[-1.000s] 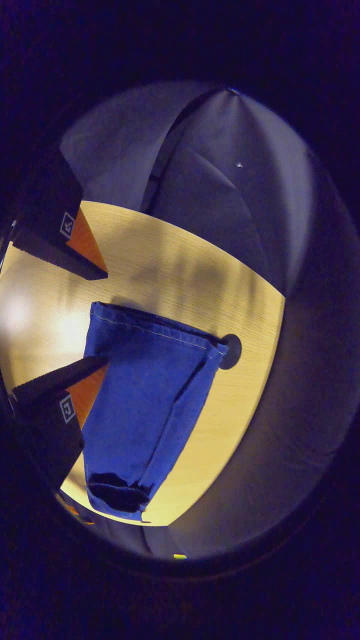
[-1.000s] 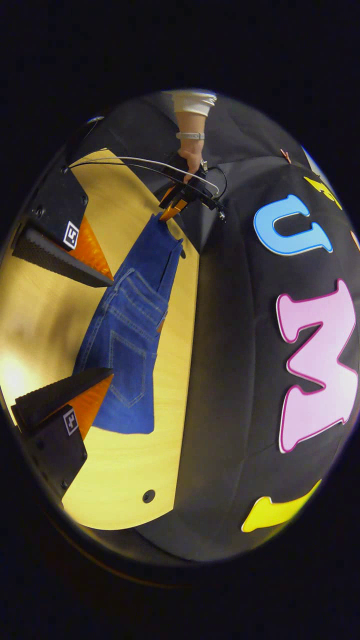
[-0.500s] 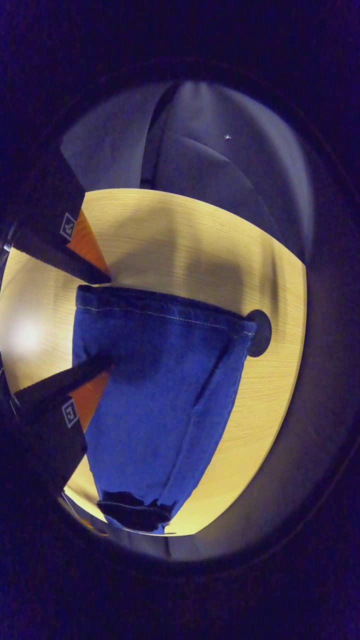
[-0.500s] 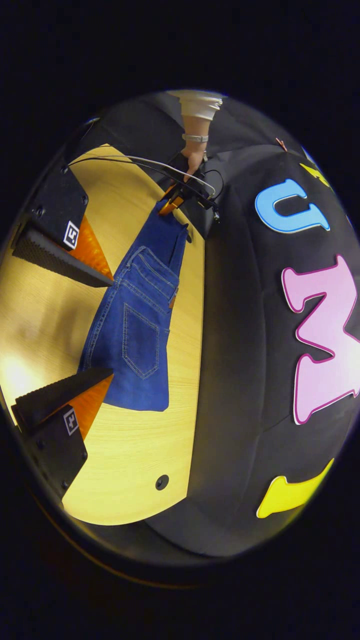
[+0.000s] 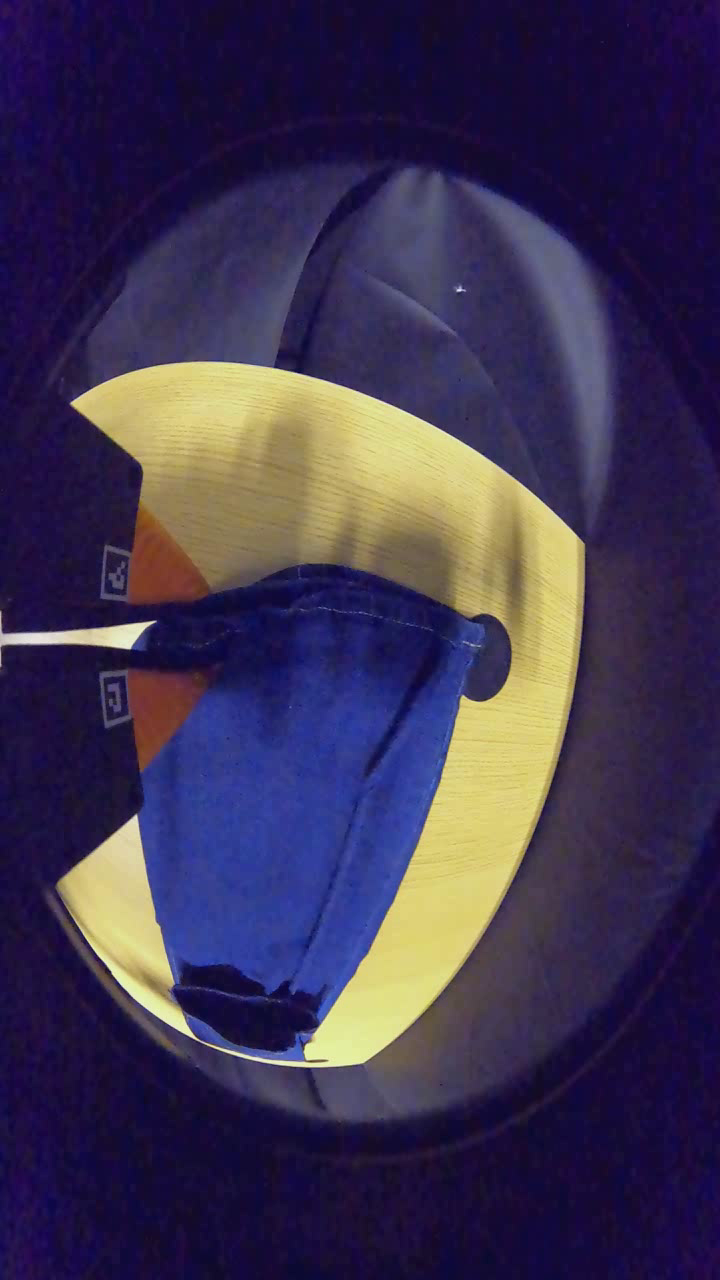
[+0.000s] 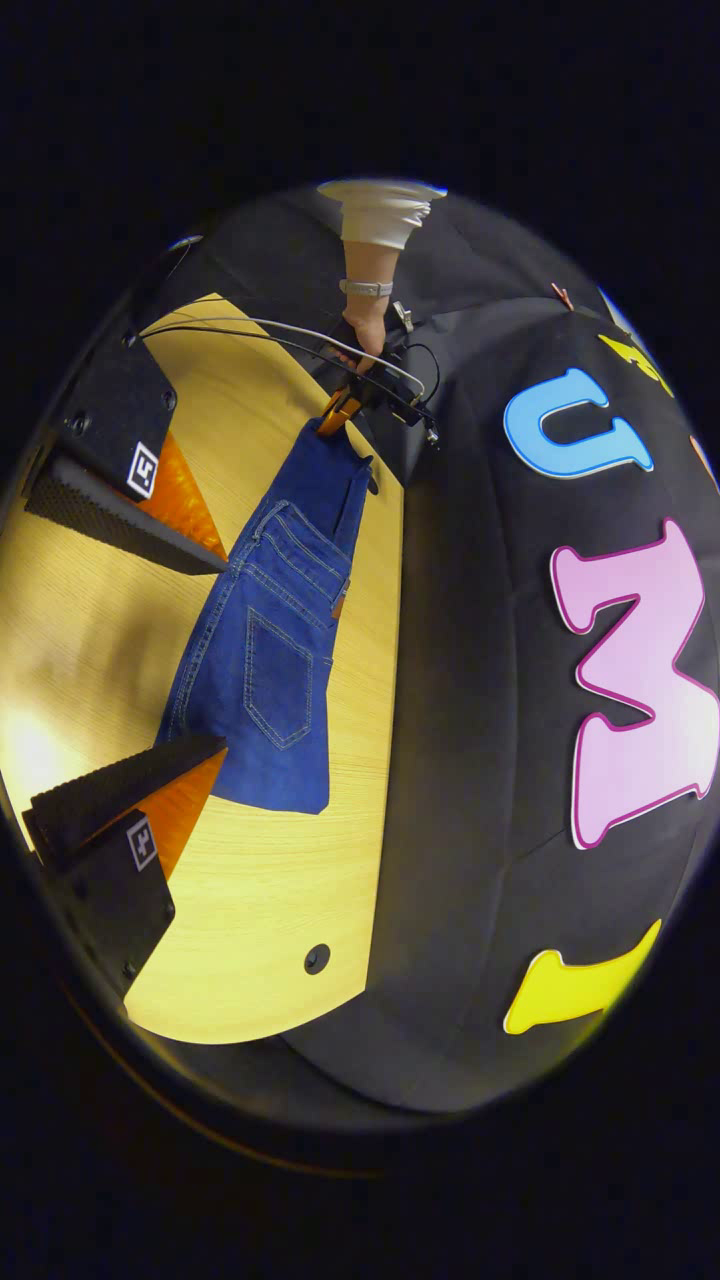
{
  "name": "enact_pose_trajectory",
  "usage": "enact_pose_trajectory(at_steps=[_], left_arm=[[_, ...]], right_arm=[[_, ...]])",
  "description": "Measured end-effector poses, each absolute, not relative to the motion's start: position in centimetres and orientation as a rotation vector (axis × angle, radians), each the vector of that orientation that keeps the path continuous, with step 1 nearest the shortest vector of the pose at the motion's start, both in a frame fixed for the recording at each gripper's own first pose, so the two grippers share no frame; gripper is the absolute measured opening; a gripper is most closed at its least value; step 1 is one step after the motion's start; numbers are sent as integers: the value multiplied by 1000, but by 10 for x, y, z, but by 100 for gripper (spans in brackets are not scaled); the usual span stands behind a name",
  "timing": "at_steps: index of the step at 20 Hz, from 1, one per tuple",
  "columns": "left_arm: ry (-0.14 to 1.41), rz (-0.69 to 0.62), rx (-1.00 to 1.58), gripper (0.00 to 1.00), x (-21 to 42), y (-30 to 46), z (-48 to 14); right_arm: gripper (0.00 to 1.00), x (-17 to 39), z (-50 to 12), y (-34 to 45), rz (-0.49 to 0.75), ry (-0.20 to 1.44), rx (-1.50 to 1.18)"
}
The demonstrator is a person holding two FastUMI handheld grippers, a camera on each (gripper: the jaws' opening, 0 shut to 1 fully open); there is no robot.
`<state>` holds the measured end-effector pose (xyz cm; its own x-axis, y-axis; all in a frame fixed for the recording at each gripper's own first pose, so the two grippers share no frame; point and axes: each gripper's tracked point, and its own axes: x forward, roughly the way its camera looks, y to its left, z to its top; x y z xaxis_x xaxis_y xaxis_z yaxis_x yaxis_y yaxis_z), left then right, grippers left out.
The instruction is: Grasp the waist and the cuffs of the jeans and fold them to make the two legs overlap; first hold the waist and fold one-third of the jeans toward the cuffs, then hold the cuffs and fold the remaining one-third in the same direction to finish folding.
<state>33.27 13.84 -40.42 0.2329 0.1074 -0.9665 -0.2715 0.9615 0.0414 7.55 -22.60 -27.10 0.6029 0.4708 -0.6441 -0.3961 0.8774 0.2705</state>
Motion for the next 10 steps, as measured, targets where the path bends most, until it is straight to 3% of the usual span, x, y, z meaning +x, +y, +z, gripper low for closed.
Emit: enact_pose_trajectory(at_steps=[4, 10], left_arm=[[1187, 114, -138, 7, 350, 92, -349], [977, -180, -105, 7, 383, -36, -230]], right_arm=[[98, 81, -260, -239, 479, 756, 121], [98, 86, -239, -248, 452, 728, 174]])
